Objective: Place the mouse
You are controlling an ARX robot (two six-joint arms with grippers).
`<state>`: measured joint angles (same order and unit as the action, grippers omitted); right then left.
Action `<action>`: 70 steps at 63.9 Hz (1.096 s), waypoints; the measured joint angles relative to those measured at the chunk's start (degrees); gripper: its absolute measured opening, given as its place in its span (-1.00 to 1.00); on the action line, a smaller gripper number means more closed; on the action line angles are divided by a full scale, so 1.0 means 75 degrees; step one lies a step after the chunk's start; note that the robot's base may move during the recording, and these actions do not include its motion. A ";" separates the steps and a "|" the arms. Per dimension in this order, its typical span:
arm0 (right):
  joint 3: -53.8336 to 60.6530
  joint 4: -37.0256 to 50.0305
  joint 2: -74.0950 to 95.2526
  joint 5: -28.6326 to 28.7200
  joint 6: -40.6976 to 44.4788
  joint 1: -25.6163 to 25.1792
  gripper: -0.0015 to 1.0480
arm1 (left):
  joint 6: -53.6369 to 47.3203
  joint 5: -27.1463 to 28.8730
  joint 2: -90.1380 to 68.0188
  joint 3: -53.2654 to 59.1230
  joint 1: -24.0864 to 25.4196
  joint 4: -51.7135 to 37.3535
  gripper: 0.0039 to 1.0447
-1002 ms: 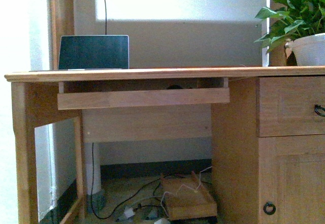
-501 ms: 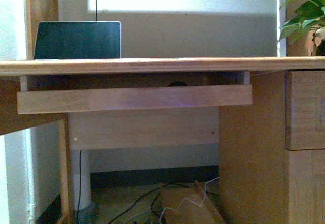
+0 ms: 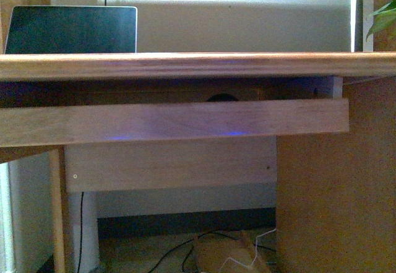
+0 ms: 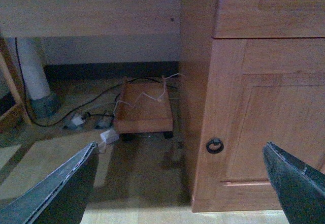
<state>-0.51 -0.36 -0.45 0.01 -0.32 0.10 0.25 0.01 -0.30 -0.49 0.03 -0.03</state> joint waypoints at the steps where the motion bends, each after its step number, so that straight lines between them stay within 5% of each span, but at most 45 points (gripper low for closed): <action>1: 0.0000 0.0000 0.0000 0.0000 0.0000 0.0000 0.86 | 0.0000 0.0000 0.0000 0.0000 0.0000 0.0000 0.86; 55: 0.0000 0.0003 0.0000 0.0003 0.0000 0.0000 0.86 | 0.0000 -0.0003 0.0003 0.0000 0.0000 0.0003 0.86; 64: 0.0000 0.0003 0.0000 0.0003 0.0000 0.0000 0.86 | -0.0233 -0.1195 -0.1128 -0.0321 0.0111 0.1035 0.86; 70: 0.0000 0.0003 0.0000 0.0000 0.0000 0.0000 0.86 | -0.1644 -0.2177 -0.3130 -0.0455 0.0874 -0.0181 0.86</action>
<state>-0.51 -0.34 -0.45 0.01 -0.32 0.10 -12.08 -16.32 -23.77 -3.90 6.59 -1.39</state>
